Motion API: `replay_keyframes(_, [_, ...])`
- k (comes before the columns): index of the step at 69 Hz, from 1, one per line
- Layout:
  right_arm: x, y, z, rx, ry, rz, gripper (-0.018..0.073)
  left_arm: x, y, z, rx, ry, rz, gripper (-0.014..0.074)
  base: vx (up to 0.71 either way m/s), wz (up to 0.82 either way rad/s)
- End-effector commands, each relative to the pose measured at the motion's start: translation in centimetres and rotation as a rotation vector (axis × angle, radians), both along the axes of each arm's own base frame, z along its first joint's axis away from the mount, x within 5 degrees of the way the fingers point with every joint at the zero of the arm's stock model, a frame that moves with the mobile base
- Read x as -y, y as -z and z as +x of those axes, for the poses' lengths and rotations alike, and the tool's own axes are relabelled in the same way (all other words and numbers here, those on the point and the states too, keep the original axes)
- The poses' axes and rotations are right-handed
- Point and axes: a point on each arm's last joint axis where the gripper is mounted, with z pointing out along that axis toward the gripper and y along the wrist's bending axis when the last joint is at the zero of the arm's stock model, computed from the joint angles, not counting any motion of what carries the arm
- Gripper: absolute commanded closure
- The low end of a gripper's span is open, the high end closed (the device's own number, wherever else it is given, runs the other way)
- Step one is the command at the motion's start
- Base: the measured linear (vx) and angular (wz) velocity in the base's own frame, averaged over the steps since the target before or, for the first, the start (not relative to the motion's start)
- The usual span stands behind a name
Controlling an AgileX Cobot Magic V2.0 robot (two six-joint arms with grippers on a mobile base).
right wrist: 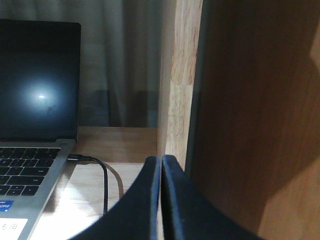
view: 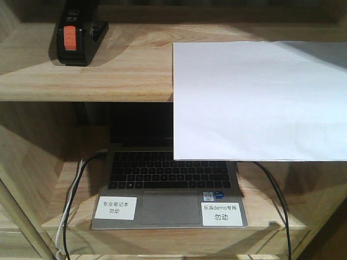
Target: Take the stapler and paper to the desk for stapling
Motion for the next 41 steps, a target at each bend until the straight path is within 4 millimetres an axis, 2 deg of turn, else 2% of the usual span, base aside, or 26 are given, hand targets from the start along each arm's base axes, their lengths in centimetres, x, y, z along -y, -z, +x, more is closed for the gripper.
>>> replay_keyframes(1, [0.05, -0.54, -0.02, 0.077, 0.007, -0.012, 0.0568, -0.04, -0.41, -0.06, 0.077, -0.002, -0.012, 0.0603, 0.00, 0.00])
replay_keyframes(41, [0.05, -0.52, -0.02, 0.075, 0.007, -0.012, 0.0568, -0.04, -0.41, -0.06, 0.077, -0.002, -0.012, 0.0603, 0.00, 0.00])
